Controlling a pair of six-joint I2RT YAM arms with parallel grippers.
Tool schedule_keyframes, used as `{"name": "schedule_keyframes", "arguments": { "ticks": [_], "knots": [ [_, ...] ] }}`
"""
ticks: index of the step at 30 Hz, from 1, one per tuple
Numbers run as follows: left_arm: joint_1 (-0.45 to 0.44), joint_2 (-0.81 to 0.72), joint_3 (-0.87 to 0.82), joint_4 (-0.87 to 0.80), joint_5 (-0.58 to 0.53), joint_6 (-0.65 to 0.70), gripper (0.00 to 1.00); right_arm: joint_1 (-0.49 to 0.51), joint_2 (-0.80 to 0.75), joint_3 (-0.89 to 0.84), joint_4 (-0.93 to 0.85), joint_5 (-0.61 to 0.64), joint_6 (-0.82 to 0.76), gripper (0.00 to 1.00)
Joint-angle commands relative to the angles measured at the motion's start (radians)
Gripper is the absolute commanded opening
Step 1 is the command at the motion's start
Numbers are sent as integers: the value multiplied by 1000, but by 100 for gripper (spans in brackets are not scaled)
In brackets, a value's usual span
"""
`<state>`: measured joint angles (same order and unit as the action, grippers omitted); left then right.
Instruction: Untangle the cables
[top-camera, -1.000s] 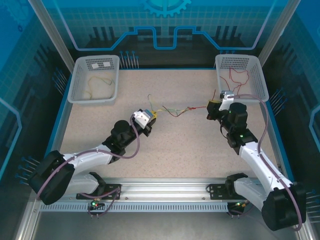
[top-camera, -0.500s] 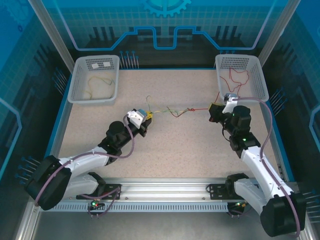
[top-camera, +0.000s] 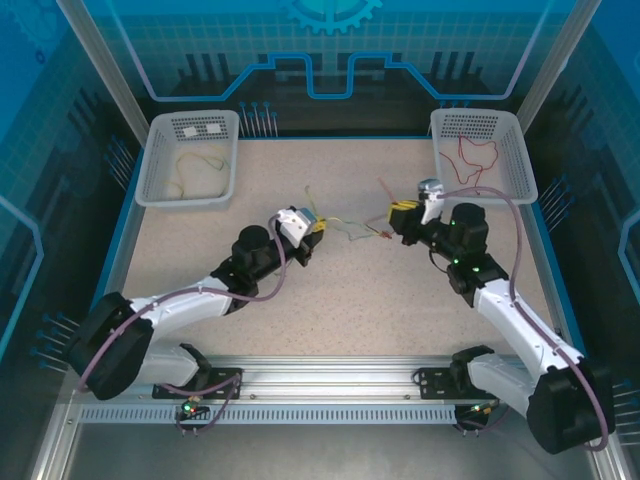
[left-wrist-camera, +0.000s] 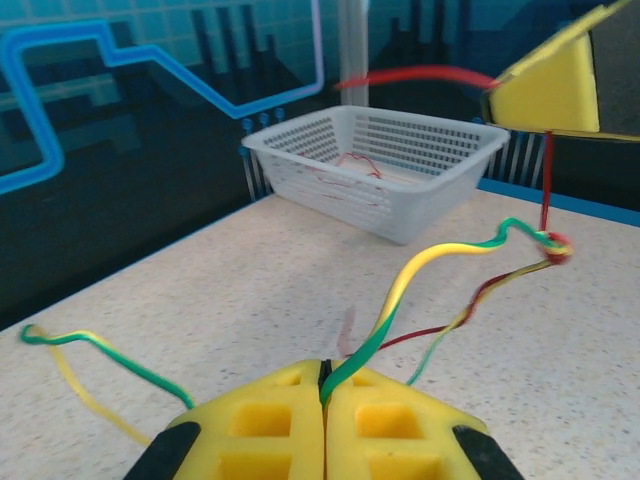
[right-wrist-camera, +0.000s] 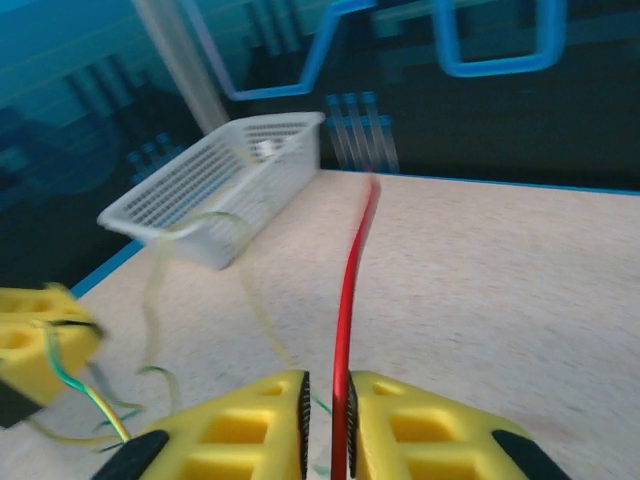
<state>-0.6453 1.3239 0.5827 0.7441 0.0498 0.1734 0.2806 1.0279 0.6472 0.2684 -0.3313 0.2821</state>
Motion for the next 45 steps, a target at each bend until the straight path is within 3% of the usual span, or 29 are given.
{"name": "schedule_keyframes", "arguments": {
  "ticks": [1,4,7,10,16,20,25,30,34,38,41,45],
  "knots": [
    [-25,60,44,22,39,-37,0,83,23,30,59,-46,-75,31],
    [-40,90,56,54,44,-55,0,127,53,48,60,-45,-94,38],
    [-42,91,63,43,33,-57,0,126,52,78,8,56,-81,69],
    [-39,72,63,15,-10,-57,0,109,-6,45,9,134,-81,85],
    [23,37,66,-51,-7,-136,0,60,-156,-106,106,256,-116,100],
    [107,-3,45,-15,83,-255,0,-15,-200,-196,151,300,-116,100],
    [174,-53,84,-88,201,-307,0,-116,-130,-262,213,197,-56,100],
    [187,-90,138,-189,324,-301,0,-92,36,-243,286,78,-121,95],
    [188,-105,149,-215,389,-300,0,-27,112,-234,342,137,-264,93],
    [189,-118,131,-178,435,-306,0,-33,142,-230,409,76,-312,90],
    [188,-113,141,-182,468,-309,0,-33,154,-197,375,2,-333,79],
    [188,-118,131,-163,456,-306,0,-32,146,-194,370,-4,-327,47]
  ]
}}
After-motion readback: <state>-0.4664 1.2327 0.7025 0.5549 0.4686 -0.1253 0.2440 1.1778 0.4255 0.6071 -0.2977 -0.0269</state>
